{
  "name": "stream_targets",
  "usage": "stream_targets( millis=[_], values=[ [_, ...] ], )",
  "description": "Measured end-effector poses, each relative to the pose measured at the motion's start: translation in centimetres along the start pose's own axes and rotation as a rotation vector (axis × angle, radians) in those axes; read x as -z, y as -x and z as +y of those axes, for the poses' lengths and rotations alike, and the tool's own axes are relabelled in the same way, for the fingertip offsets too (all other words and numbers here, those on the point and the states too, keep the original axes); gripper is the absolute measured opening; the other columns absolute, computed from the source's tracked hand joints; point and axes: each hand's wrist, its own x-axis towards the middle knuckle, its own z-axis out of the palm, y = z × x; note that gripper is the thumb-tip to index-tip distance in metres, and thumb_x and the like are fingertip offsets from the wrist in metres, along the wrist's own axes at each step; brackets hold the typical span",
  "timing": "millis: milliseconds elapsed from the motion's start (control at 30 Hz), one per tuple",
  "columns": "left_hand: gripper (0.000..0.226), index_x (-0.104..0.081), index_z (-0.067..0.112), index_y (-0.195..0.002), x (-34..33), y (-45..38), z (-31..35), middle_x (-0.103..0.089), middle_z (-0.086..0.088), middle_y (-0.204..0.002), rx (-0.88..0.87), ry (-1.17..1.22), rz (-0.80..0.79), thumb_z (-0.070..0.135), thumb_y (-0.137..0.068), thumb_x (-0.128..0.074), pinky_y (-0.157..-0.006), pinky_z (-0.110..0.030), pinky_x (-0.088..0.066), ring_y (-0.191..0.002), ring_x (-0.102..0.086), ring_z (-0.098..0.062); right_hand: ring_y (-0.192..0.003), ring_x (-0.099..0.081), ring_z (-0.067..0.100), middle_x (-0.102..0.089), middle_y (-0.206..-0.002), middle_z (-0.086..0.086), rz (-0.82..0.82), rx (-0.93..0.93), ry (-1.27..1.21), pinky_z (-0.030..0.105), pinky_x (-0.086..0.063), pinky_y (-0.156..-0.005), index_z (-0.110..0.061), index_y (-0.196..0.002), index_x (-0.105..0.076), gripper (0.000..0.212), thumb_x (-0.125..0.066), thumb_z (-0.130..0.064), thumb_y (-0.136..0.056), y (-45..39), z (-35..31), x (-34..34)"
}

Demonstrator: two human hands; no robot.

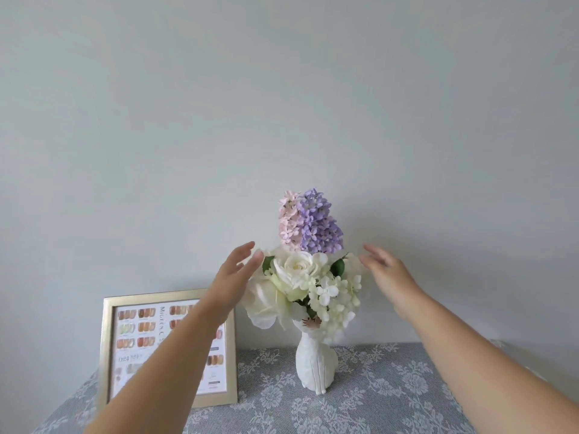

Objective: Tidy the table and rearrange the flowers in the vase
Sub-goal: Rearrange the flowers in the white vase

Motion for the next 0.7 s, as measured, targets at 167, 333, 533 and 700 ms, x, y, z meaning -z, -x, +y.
stream_targets(
  millis=[167, 333, 533, 700],
  values=[
    [0.066, -0.040, 0.038, -0.142, -2.7, 1.8, -1.5, -0.059, 0.006, -0.132, 0.015, 0.216, 0.004, 0.059, -0.081, -0.056, -0.086, -0.023, -0.045, -0.111, -0.060, -0.002, -0.137, -0.033, 0.019, -0.034, -0.151, -0.001, -0.055, -0.055, -0.091, 0.040, -0.028, -0.110, -0.035, -0.143, -0.033, 0.044, -0.038, -0.039, -0.099, 1.7, 1.4, -2.2],
    [0.068, -0.043, 0.041, -0.140, -3.4, 2.3, -1.8, -0.049, 0.000, -0.144, -0.007, 0.172, 0.069, 0.064, -0.078, -0.053, -0.111, -0.044, -0.037, -0.128, -0.050, -0.020, -0.136, -0.034, 0.017, -0.037, -0.150, 0.003, -0.061, -0.015, -0.116, 0.025, -0.026, -0.097, -0.034, -0.144, -0.030, 0.045, -0.028, -0.019, -0.102, 2.1, 1.3, -3.6],
    [0.065, -0.037, 0.044, -0.145, -2.4, 2.4, -1.6, -0.034, 0.005, -0.154, -0.019, 0.182, 0.071, 0.068, -0.085, -0.040, -0.102, -0.036, -0.037, -0.135, -0.042, -0.015, -0.140, -0.026, 0.015, -0.030, -0.154, -0.003, -0.027, 0.013, -0.089, 0.026, -0.022, -0.103, -0.032, -0.146, -0.030, 0.046, -0.034, -0.037, -0.101, 1.7, 1.4, -2.5],
    [0.067, -0.031, 0.047, -0.147, -2.2, 4.0, -1.7, -0.026, 0.013, -0.158, -0.044, 0.156, 0.051, 0.074, -0.087, -0.034, -0.113, -0.037, -0.025, -0.144, -0.026, -0.013, -0.141, -0.023, 0.009, -0.026, -0.156, -0.005, 0.022, 0.094, -0.077, 0.027, -0.018, -0.109, -0.026, -0.147, -0.028, 0.050, -0.034, -0.041, -0.100, 2.8, 1.3, -1.6]
  ],
)
